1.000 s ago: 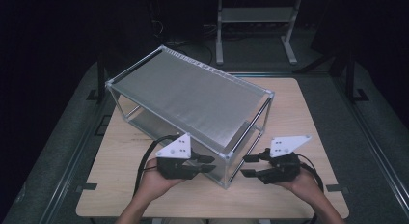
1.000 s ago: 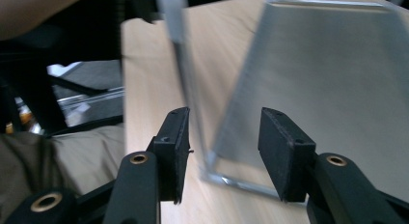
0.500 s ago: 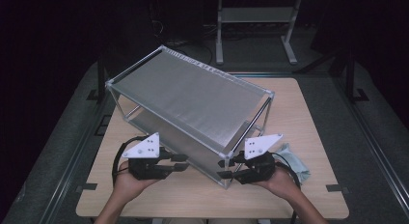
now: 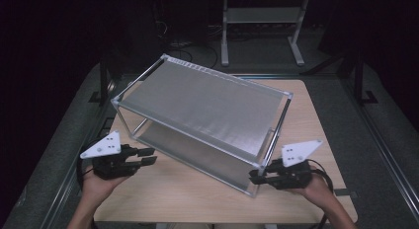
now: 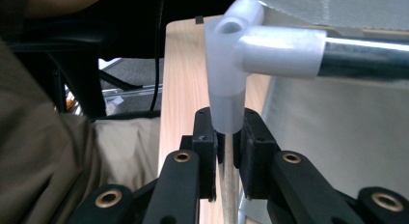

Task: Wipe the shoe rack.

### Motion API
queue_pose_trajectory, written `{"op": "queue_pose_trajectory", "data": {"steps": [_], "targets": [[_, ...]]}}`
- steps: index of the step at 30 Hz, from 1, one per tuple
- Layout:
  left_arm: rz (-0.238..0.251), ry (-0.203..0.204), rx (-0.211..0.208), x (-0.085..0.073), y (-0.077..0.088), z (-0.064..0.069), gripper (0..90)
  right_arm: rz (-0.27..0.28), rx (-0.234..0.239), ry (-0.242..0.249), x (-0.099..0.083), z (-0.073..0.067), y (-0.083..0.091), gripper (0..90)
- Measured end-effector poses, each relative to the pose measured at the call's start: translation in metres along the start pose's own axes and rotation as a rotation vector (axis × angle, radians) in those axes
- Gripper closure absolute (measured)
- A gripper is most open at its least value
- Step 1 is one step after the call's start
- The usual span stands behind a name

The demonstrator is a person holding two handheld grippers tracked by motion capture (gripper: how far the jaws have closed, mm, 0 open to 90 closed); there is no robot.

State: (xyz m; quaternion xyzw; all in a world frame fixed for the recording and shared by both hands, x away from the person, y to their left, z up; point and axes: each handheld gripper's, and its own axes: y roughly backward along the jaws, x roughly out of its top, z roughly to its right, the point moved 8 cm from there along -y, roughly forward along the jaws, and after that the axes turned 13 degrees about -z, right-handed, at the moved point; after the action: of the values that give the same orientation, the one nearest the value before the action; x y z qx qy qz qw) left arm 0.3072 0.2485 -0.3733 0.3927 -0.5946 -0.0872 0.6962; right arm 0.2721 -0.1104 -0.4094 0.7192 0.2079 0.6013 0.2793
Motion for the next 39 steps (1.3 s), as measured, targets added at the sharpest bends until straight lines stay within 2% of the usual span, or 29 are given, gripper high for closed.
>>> {"op": "queue_pose_trajectory", "data": {"steps": [2, 3, 4, 6, 8, 10, 11, 12, 16, 21, 23, 28, 29, 35, 37, 39], "targets": [[0.006, 0.020, 0.020, -0.004, 0.006, -0.012, 69.6, 0.001, -0.019, -0.014, -0.011, 0.000, 0.012, 78.4], [0.006, 0.020, 0.020, -0.004, 0.006, -0.012, 69.7, 0.000, -0.027, -0.021, -0.016, 0.000, 0.018, 78.5], [0.010, 0.032, 0.026, -0.006, 0.008, -0.017, 69.7, 0.000, -0.027, -0.021, -0.016, 0.000, 0.018, 78.5], [0.013, 0.040, 0.036, -0.010, 0.012, -0.025, 70.3, -0.001, -0.045, -0.035, -0.025, 0.000, 0.029, 78.4], [-0.005, 0.054, 0.057, -0.018, 0.015, -0.037, 70.5, 0.003, -0.073, -0.064, -0.038, 0.003, 0.044, 78.3], [-0.008, 0.063, 0.055, -0.021, 0.015, -0.040, 70.6, 0.003, -0.079, -0.074, -0.042, 0.004, 0.048, 78.2], [-0.015, 0.073, 0.067, -0.024, 0.016, -0.045, 70.6, 0.006, -0.083, -0.080, -0.046, 0.005, 0.052, 78.1], [-0.016, 0.100, 0.076, -0.029, 0.017, -0.055, 70.4, 0.006, -0.097, -0.090, -0.049, 0.006, 0.057, 78.2], [-0.017, 0.124, 0.087, -0.036, 0.018, -0.065, 71.3, -0.003, -0.099, -0.092, -0.050, 0.007, 0.058, 78.2], [-0.024, 0.147, 0.074, -0.047, 0.024, -0.077, 72.3, -0.006, -0.099, -0.091, -0.050, 0.008, 0.059, 78.2], [-0.048, 0.151, 0.080, -0.049, 0.024, -0.083, 71.8, -0.009, -0.102, -0.091, -0.050, 0.009, 0.059, 78.2], [-0.050, 0.159, 0.083, -0.045, 0.023, -0.096, 71.2, -0.020, -0.104, -0.087, -0.048, 0.012, 0.057, 78.3], [-0.066, 0.159, 0.085, -0.044, 0.022, -0.100, 71.3, -0.021, -0.103, -0.086, -0.048, 0.013, 0.057, 78.3], [-0.079, 0.196, 0.099, -0.045, 0.019, -0.111, 65.9, -0.022, -0.097, -0.082, -0.045, 0.016, 0.054, 78.4], [-0.067, 0.200, 0.105, -0.047, 0.019, -0.113, 67.2, -0.025, -0.093, -0.078, -0.045, 0.017, 0.054, 78.4], [-0.082, 0.201, 0.104, -0.048, 0.017, -0.115, 67.0, -0.024, -0.091, -0.080, -0.045, 0.017, 0.054, 78.4]]}}
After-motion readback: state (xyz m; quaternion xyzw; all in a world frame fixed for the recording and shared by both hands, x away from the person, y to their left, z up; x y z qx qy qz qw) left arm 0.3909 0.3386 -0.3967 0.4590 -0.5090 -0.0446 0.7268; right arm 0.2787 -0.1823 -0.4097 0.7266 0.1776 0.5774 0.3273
